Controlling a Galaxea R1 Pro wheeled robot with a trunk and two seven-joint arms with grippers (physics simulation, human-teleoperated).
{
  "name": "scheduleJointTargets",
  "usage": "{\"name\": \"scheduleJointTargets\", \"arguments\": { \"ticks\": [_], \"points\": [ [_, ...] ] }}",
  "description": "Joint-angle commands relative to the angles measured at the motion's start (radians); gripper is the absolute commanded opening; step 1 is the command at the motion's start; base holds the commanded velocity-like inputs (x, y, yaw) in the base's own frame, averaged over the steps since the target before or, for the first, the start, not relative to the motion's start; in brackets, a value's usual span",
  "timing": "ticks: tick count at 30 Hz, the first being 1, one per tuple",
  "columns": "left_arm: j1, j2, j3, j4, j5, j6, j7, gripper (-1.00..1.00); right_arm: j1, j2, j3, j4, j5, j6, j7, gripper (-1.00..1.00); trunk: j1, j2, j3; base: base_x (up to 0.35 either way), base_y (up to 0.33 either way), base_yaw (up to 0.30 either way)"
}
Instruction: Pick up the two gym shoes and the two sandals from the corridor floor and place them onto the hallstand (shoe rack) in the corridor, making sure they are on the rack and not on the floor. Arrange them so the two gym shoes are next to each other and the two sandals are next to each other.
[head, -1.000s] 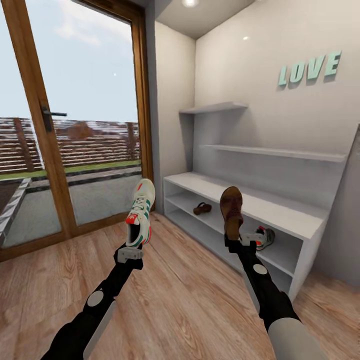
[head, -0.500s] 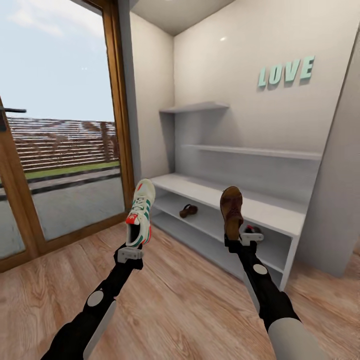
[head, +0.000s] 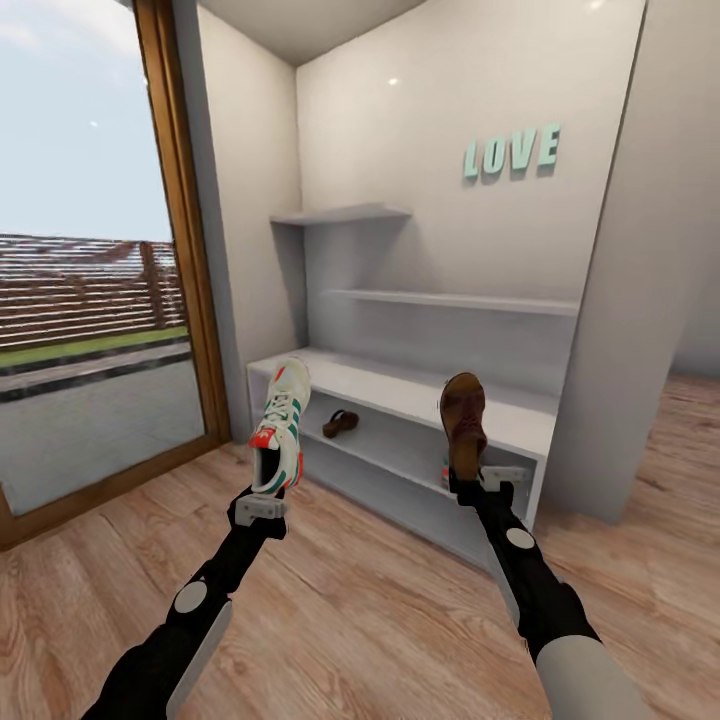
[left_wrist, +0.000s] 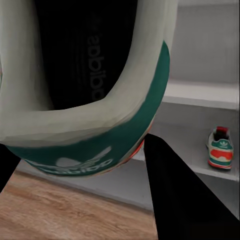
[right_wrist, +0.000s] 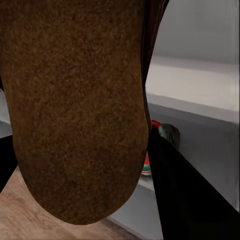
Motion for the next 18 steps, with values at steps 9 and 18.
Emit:
{"name": "scheduleJointTargets", "arguments": {
  "ticks": [9,18],
  "points": [
    [0.000,0.001,-0.001,0.000,0.009,-0.002,-0.003,-1.00,-0.001,0.001,-0.003,0.000,0.008,-0.003,0.000,-1.00,0.000,0.000,-0.001,0.001,0.025,-0.300],
    [0.000,0.001,-0.001,0.000,0.010,-0.002,-0.003,-1.00,-0.001,0.001,-0.003,0.000,0.008,-0.003,0.000,-1.00,0.000,0.000,-0.001,0.106,0.272,-0.300]
  ]
}}
